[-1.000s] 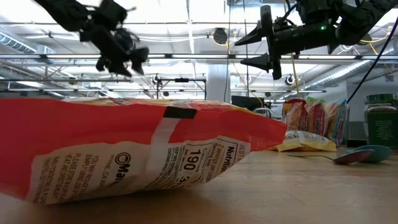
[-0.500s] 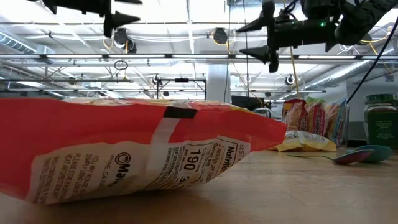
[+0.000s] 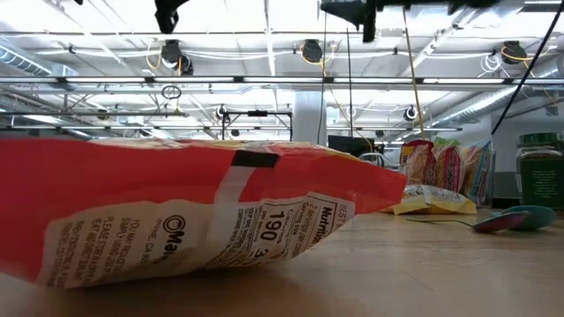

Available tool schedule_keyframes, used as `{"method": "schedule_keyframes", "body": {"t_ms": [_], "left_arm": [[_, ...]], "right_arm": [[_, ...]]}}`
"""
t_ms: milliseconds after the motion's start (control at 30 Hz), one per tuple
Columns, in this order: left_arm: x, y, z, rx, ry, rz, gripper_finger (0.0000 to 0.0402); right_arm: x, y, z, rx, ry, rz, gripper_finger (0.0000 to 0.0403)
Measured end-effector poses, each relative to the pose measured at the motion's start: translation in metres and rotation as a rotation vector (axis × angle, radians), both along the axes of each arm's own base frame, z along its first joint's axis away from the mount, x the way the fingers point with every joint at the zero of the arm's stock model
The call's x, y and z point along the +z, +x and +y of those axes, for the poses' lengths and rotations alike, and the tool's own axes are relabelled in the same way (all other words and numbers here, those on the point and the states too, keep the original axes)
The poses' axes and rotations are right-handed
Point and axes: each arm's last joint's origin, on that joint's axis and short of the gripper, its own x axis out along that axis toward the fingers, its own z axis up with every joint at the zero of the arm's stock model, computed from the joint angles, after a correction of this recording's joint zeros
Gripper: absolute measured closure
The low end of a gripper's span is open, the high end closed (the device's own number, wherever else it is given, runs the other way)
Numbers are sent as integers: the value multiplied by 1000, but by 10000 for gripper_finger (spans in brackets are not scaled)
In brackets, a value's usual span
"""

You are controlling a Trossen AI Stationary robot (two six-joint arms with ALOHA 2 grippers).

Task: Pick & Place Food Item
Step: Put the yellow noodle pack into the right transparent bin

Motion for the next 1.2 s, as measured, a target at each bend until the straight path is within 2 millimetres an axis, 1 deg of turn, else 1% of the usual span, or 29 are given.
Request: {"method": "schedule_keyframes", "body": {"t_ms": [100,233,300,433,500,667,800,900,1067,1200], "left_arm": [[-4,8,-9,-28,8,20,165],[-11,21,-19,-75,-1,62,165],[-17,29,-23,-87,-6,91,165],[-25,44,-30,-96,-7,113,165],[-28,53,-32,-109,-6,98,165],[-36,73,-38,-141,-31,75,165],[-43,84,-41,-156,-53,81,165],[-48,90,-42,-162,-69,84,165],[-50,95,-42,-159,-88,75,165],[-49,95,-40,-121,-78,62,165]], "right_arm": [[17,6,9,36,-26,224,149],[21,3,18,77,46,553,149],[15,0,20,73,119,689,149],[-15,-6,16,17,287,913,149],[-32,-8,14,-18,356,991,149],[-75,-18,6,-131,540,1108,149],[-108,-32,-6,-265,727,1158,149],[-130,-45,-15,-316,830,1198,149],[-156,-63,-27,-400,899,1245,149],[-169,-66,-35,-414,904,1175,149]]}}
